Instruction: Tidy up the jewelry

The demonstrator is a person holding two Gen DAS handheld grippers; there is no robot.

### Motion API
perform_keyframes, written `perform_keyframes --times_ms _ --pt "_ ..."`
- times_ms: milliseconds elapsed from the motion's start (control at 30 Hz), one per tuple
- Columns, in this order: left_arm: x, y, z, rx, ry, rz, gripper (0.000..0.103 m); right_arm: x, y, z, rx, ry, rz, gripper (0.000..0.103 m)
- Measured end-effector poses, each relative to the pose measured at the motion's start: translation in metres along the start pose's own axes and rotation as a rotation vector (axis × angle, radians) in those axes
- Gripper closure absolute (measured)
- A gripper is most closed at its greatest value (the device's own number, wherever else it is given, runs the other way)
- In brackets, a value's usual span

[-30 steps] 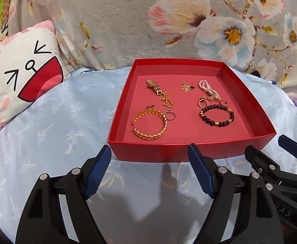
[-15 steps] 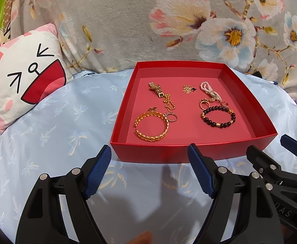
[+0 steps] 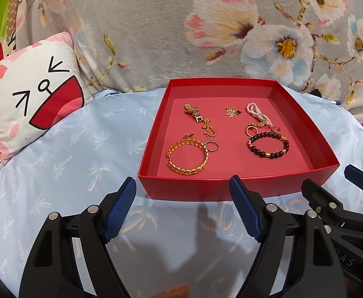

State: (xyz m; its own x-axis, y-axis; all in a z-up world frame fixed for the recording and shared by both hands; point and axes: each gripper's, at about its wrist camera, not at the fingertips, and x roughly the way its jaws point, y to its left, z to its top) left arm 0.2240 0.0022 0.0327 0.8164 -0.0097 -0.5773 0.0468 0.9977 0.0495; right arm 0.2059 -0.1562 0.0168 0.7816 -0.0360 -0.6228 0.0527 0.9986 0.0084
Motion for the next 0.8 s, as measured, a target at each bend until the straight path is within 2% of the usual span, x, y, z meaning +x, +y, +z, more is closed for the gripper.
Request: perform_keyframes --times_ms 800 --pt "0.0018 0.0002 -0.0007 -0.004 0.008 -0.009 0.028 0.0006 -0.0005 0.0001 -0.002 0.0 -0.001 0.018"
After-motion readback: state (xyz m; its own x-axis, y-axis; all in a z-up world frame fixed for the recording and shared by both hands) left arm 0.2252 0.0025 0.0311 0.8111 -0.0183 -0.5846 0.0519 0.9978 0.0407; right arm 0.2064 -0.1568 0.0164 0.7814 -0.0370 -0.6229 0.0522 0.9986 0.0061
